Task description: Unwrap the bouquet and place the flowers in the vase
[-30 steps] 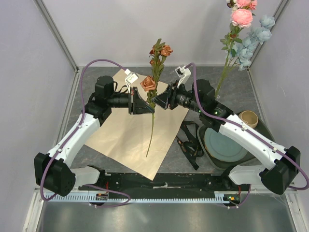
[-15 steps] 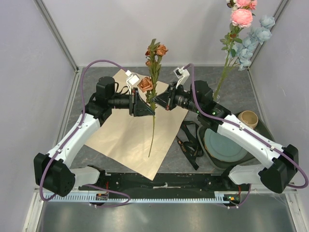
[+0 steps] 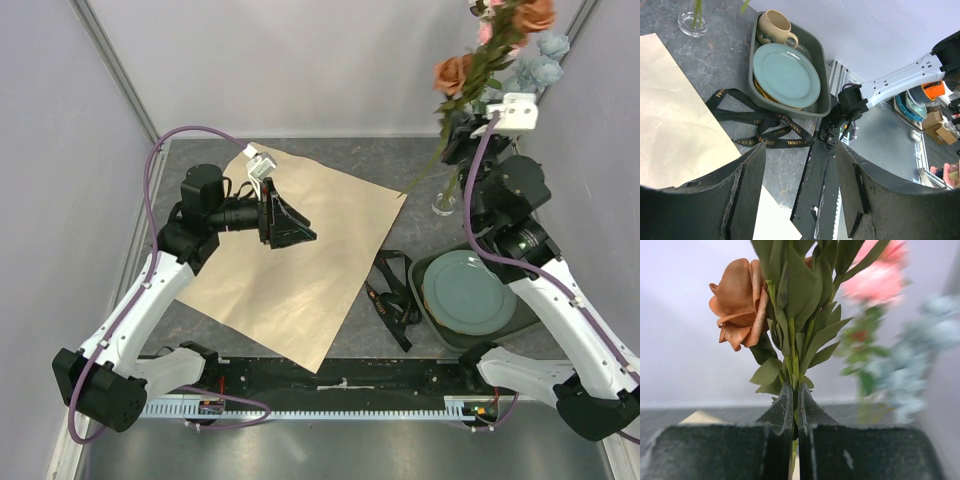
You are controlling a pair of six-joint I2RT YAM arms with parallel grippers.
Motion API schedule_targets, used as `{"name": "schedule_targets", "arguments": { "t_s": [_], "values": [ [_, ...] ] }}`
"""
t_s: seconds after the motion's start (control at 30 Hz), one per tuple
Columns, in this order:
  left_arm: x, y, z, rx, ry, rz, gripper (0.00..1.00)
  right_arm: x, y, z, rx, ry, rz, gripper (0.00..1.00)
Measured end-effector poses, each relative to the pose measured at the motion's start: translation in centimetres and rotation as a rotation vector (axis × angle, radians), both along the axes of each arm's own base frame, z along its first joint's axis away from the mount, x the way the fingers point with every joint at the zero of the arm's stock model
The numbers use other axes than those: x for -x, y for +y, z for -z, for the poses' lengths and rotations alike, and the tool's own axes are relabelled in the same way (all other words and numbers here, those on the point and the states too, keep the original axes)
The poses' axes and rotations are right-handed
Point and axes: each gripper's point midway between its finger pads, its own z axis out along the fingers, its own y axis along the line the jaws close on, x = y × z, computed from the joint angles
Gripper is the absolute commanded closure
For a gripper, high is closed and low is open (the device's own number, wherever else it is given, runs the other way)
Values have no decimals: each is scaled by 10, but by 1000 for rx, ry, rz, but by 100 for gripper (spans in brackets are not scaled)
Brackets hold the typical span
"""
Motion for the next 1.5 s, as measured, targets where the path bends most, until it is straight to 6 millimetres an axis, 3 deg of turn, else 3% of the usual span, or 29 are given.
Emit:
{"name": "schedule_targets", "arguments": {
  "t_s": [0.07, 0.17, 0.33, 0.73, 0.87, 1.0, 1.13, 1.5],
  "values": [
    [0, 0, 0, 0, 0, -2, 36, -1, -39, -24, 37, -80, 159, 100],
    [0, 0, 0, 1, -2, -1, 36, -3, -72, -43, 107, -145, 301, 100],
    [-1, -1, -1, 5, -10, 2, 36, -17, -97, -60, 242, -203, 393, 100],
    [1, -2, -3, 22, -21, 20, 36, -36, -83, -73, 519, -370, 117, 100],
    [0, -2, -2, 23, -17, 21, 36, -50, -84, -62, 539, -373, 37, 100],
    [-3, -4, 3, 17, -2, 21, 36, -66, -75, -38, 533, -336, -81, 100],
    [-4, -4, 6, 13, 10, 21, 36, -70, -69, -25, 527, -320, -146, 100],
    [-8, -6, 13, 5, 33, 21, 36, -71, -76, -19, 529, -308, -173, 100]
  ]
}}
